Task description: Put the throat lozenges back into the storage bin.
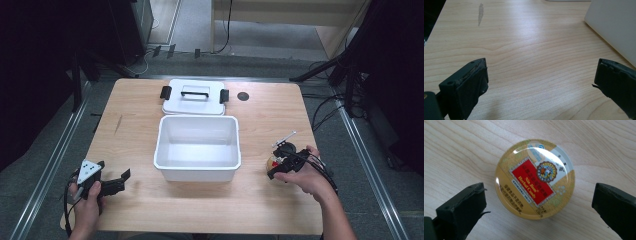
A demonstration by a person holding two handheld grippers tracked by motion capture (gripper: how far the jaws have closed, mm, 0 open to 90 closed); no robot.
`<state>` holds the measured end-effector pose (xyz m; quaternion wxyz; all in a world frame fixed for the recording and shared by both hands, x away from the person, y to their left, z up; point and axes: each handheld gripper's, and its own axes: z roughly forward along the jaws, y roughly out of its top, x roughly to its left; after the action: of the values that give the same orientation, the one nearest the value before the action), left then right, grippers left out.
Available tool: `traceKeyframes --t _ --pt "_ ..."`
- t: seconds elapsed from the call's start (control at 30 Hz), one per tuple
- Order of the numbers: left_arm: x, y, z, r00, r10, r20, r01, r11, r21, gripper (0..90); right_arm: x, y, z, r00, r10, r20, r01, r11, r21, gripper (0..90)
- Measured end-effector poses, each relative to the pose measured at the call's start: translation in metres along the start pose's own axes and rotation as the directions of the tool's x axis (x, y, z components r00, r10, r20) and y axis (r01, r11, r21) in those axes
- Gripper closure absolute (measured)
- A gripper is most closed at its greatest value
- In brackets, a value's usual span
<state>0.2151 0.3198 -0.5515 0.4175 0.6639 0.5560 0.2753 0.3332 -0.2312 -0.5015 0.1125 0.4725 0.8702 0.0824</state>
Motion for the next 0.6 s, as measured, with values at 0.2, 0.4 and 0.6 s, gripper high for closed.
traceKeyframes --t 0.2,0.4,0.6 --pt "0.000 0.000 0.000 1.0000 0.001 0.002 -0.001 1.0000 0.001 0.0 -0.001 0.010 0.009 0.9996 0.027 0.000 -0.027 0.998 0.054 0.4" --pt "0.000 0.000 0.000 1.0000 0.005 0.002 -0.005 1.0000 0.003 0.0 -0.001 0.015 0.010 0.9984 0.055 0.014 -0.056 0.997 0.057 6.0" --pt "0.000 0.000 0.000 1.0000 0.007 0.003 -0.007 1.0000 0.004 0.0 0.000 0.018 0.012 0.9975 0.069 0.016 -0.070 0.995 0.072 9.2"
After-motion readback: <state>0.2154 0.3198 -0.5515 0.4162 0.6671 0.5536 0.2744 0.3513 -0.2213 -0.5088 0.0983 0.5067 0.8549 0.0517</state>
